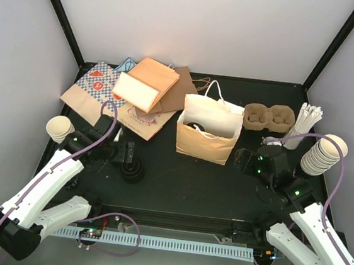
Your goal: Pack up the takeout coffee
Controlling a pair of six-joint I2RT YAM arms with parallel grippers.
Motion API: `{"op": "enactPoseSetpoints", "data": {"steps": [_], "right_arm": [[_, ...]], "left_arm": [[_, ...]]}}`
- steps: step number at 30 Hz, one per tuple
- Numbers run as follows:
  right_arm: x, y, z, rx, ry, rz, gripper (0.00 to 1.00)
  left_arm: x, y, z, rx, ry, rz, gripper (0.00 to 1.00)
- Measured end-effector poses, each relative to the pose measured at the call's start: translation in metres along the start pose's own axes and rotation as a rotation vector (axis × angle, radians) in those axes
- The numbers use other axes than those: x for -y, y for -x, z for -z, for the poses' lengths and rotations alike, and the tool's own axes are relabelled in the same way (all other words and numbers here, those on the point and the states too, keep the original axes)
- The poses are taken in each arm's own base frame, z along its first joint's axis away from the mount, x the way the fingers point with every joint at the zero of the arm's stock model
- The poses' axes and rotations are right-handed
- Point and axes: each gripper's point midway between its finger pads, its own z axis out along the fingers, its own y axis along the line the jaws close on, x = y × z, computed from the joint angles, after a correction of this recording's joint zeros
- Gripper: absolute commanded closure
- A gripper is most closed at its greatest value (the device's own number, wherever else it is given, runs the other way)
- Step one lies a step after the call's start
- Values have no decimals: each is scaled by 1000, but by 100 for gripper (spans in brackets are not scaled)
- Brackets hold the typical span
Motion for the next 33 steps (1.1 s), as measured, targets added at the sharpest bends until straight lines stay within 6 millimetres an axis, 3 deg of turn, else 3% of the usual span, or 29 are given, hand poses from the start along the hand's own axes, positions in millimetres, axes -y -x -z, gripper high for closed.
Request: {"op": "enactPoseSetpoints", "data": {"steps": [8, 18, 24, 28, 33], "right_arm": [[-2, 13, 7, -12, -47, 13, 0], [6, 49, 25, 40, -192, 10, 0], [14, 90, 50, 96, -315, 17, 0], [29, 118, 59, 120, -426, 11, 0], [73, 138, 74, 120, -583, -66, 0]], "left_arm": [[15, 3, -4, 23, -87, -21, 1], [19, 11, 0, 63, -108, -59, 1], [24, 19, 1, 101, -124, -112, 1], [29, 25, 3, 131, -147, -153, 1], [36, 33, 3, 160, -168, -199, 1]]}}
